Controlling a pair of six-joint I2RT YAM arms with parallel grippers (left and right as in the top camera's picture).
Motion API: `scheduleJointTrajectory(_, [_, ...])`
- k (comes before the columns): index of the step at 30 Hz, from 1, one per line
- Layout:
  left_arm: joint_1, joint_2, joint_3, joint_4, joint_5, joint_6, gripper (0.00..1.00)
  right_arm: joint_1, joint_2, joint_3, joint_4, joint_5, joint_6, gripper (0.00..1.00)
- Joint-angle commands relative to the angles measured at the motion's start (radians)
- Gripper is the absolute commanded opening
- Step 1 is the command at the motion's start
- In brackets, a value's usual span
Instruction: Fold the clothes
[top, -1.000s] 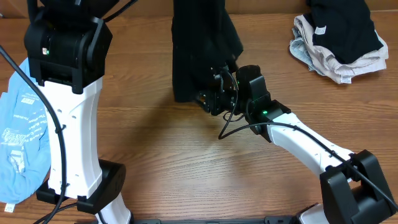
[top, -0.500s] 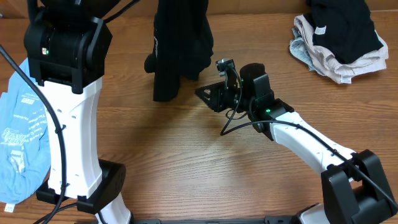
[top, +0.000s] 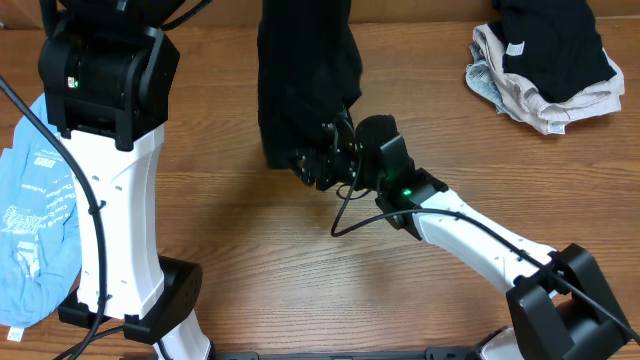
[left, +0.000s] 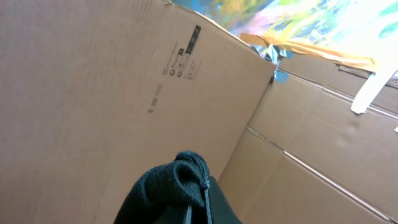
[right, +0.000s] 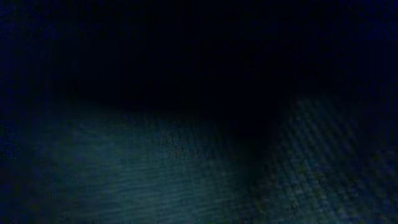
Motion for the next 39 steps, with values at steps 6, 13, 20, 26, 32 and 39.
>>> scheduleJointTrajectory(6, [0.005,-0.010,0.029,0.009,0.001,-0.021,0.04,0.004,0.001,0.006,0.071,0.028,0.153,0.04])
scheduleJointTrajectory(13, [0.006,-0.010,0.029,-0.031,-0.026,0.014,0.04,-0.019,-0.039,0.008,-0.016,0.024,0.102,0.04])
scheduleJointTrajectory(20, [0.058,-0.010,0.029,-0.215,-0.154,0.136,0.04,-0.165,-0.218,0.117,-0.510,0.101,-0.109,0.04])
scheduleJointTrajectory(26, [0.170,-0.010,0.029,-0.366,-0.153,0.172,0.04,-0.313,-0.299,0.334,-0.928,0.222,-0.273,0.04])
scheduleJointTrajectory(32, [0.248,-0.034,0.029,-0.500,-0.156,0.279,0.04,-0.426,-0.299,0.581,-1.197,0.233,-0.378,0.04])
scheduleJointTrajectory(39, [0.251,-0.140,0.029,-0.552,-0.277,0.390,0.04,-0.500,-0.299,0.808,-1.371,0.238,-0.402,0.04])
